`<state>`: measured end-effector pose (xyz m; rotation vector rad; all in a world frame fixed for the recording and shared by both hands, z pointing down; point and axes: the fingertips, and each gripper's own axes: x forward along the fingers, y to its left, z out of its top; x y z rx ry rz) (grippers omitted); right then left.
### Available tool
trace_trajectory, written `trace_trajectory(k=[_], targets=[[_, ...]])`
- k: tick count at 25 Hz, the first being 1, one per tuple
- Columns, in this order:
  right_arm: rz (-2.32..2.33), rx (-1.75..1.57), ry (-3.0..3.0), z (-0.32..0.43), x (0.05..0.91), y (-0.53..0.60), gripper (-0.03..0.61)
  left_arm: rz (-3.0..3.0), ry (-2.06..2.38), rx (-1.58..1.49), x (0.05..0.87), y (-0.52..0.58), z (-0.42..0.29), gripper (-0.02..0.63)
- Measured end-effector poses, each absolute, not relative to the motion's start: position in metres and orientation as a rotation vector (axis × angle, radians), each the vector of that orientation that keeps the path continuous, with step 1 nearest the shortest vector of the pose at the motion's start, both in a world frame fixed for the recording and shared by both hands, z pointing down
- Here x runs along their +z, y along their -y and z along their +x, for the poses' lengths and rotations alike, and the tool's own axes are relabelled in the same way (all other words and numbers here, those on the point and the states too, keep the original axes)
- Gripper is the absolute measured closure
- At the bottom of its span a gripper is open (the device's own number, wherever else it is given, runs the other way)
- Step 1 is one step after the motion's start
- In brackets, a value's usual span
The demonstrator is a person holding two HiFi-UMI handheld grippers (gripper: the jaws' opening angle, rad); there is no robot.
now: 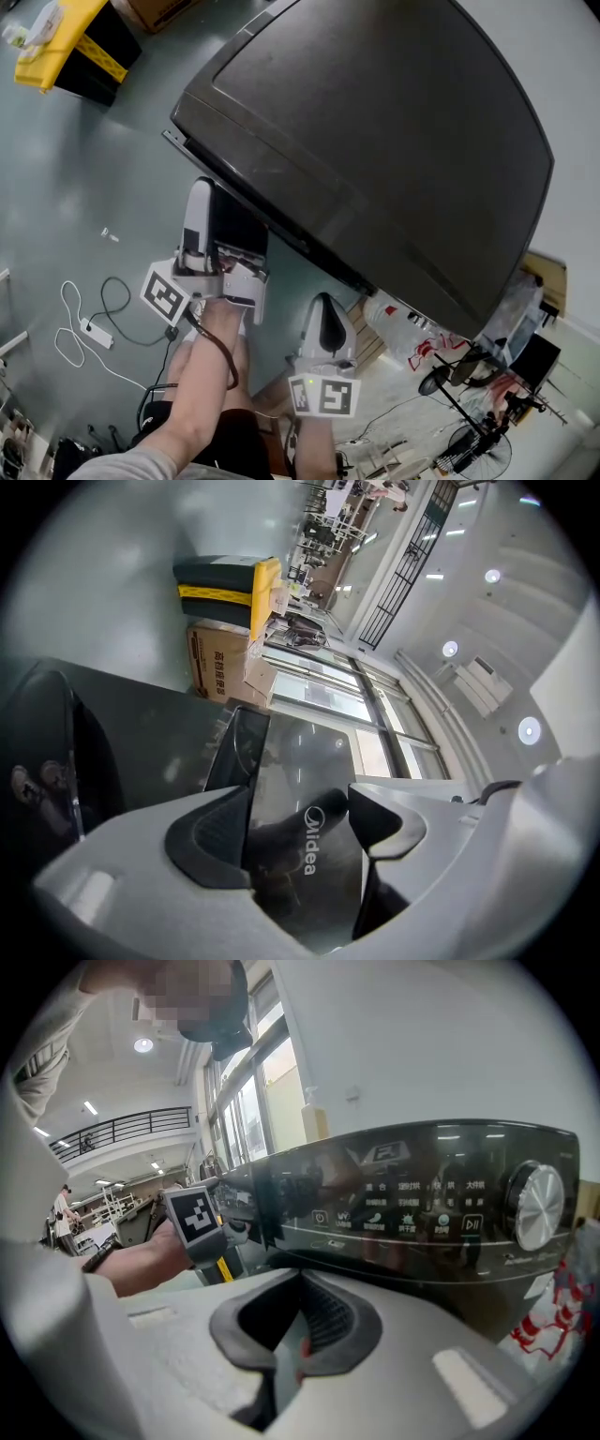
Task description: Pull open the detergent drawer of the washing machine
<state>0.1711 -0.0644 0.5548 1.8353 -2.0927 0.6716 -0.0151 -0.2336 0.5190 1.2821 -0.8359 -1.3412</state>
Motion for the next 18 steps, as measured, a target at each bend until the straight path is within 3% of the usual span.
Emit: trace_trajectory(k=[18], targets=[[1.867,0.658,2.070,0.173,0.553,0.050,0.575,1.312,0.836,-1.357,0.518,0.208,-0.028,0.285]])
